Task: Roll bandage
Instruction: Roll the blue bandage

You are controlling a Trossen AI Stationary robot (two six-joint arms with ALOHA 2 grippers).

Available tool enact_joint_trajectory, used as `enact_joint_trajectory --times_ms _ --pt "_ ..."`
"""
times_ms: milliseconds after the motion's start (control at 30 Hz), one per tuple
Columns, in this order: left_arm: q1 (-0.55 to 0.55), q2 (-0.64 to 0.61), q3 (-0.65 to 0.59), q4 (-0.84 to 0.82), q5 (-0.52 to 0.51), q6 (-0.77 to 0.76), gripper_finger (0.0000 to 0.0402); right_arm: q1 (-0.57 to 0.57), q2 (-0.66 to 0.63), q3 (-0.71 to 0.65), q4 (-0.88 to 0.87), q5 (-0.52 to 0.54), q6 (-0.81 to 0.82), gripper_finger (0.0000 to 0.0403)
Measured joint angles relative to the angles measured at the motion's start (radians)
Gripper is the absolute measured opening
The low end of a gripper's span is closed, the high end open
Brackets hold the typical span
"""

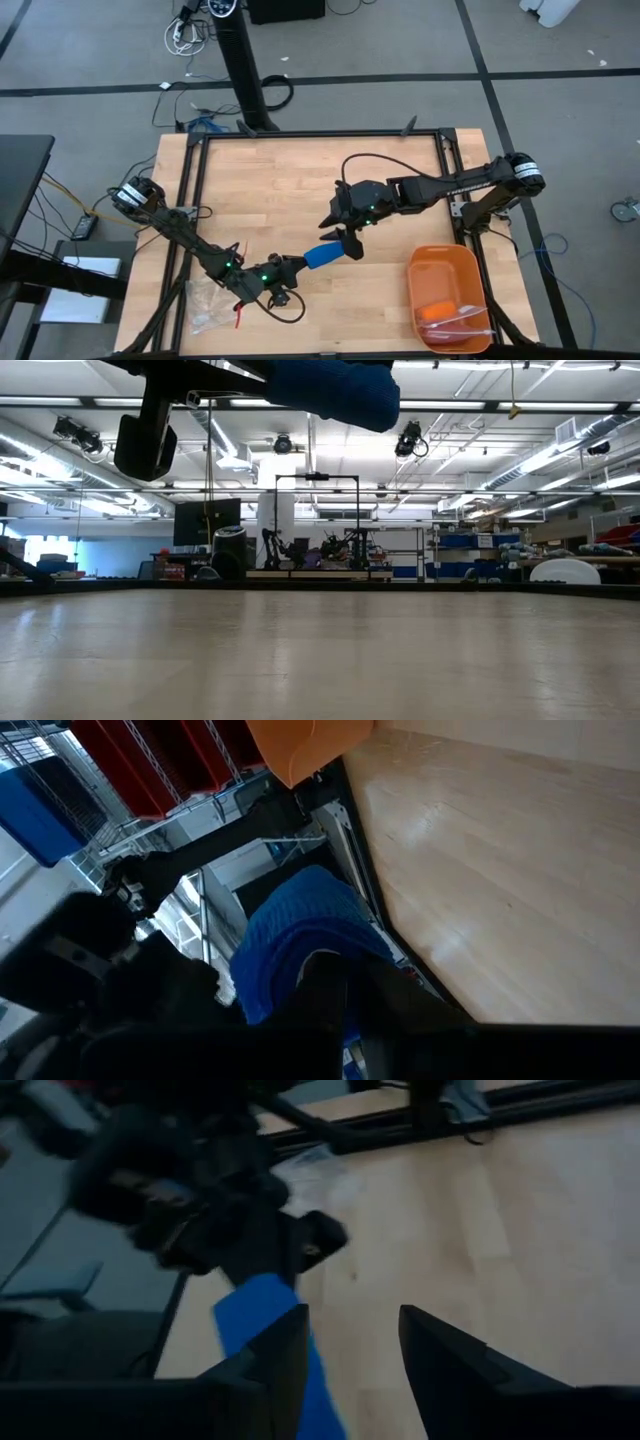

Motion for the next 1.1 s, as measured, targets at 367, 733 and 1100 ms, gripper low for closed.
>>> enact_joint_trajectory --times_ms 367,733,1100 --pt "0.0 0.0 0.0 -0.001 0.0 -0.003 0.0017 -0.041 0.018 0.0 -0.158 -0.019 0.114 0.021" --pt "0.0 0.0 0.0 -0.001 0.0 -0.003 0.0017 -0.049 0.021 0.0 -0.128 -0.173 0.135 0.0162" --pt "0.0 0.0 0.0 -0.001 0.0 -0.01 0.0017 -0.043 0.021 0.0 -0.147 -0.157 0.098 0.0026"
